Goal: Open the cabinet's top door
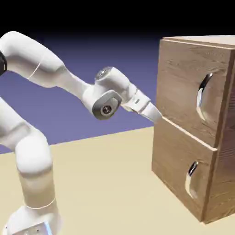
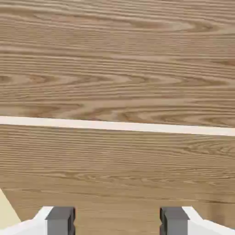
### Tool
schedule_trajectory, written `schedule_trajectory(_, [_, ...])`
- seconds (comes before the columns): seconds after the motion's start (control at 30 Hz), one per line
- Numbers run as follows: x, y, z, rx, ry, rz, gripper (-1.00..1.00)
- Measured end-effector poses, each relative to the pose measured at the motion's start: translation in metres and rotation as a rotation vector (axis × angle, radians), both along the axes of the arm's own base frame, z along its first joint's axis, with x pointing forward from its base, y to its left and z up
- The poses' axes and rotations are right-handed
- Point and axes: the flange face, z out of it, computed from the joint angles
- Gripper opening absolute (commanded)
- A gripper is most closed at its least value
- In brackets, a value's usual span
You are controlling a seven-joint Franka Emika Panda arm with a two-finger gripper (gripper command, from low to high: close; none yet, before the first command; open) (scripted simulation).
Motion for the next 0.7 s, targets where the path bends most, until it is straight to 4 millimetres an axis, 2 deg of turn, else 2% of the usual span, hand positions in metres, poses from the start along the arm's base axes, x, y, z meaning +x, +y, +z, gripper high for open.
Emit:
schedule_trajectory(0.37, [-0.011,0.003,0.070,-0.471,-0.194,0.373,0.00])
schedule_trajectory(0.7, [-0.028,-0.013,0.114,-0.932,-0.345,0.616,0.00])
